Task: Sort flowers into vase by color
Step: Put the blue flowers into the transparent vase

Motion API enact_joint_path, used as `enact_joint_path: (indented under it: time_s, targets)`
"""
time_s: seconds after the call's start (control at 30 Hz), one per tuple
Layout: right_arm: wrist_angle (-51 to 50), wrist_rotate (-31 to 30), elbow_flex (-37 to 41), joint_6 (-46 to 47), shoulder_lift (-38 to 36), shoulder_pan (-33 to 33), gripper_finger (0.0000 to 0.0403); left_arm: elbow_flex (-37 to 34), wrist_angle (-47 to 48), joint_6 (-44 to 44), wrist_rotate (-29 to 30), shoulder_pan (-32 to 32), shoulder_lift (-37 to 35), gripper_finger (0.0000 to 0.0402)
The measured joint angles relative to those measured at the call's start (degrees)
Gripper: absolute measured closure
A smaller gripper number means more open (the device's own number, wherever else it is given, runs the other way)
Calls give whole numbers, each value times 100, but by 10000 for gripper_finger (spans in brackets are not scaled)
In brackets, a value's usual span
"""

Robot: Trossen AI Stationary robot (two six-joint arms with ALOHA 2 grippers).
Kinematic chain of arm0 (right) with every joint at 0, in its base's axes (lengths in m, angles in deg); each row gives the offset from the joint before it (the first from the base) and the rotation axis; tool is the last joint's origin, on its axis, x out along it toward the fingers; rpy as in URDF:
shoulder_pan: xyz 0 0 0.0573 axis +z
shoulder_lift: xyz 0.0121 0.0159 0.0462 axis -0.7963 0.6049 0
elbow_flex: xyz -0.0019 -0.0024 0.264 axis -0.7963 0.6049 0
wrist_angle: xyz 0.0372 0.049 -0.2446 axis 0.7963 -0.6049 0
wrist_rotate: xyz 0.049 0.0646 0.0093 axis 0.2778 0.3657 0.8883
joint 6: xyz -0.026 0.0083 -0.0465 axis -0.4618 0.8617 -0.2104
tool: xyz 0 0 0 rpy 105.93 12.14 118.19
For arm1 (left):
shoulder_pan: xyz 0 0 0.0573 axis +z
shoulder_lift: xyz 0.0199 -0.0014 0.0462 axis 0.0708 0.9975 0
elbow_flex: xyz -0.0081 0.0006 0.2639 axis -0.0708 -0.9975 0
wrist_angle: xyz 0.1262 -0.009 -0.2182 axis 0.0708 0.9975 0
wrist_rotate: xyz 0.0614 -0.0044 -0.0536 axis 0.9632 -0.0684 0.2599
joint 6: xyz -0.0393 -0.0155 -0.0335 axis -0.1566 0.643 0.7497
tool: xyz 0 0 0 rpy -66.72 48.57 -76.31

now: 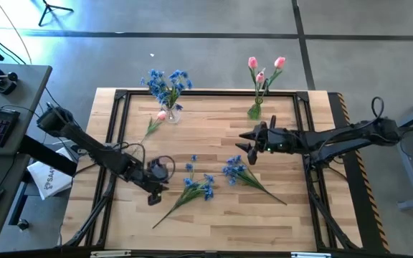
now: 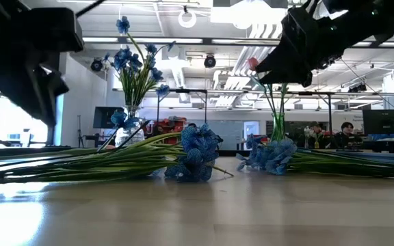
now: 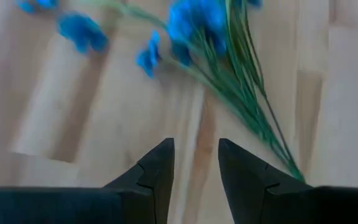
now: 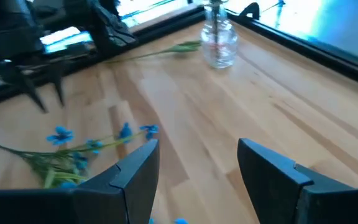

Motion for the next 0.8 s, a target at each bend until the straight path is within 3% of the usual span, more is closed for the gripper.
enact_joint_path:
  time_s: [0.17,0.3,0.57,0.8]
  targets:
    - [173,-367,3,-31,48,268,192,10,-845,-279,-316,-305,627,261]
    - [360,-256,3,-294,48,667,193,342,-928,-310,25,-579,1244,234]
    - [565,-328,1,-427,13,1588,192,1528,-324,901,614,-781,2503,192]
    - [587,-1258,1,-409,24,2204,192,2177,637,1443,550,-531,3135,188]
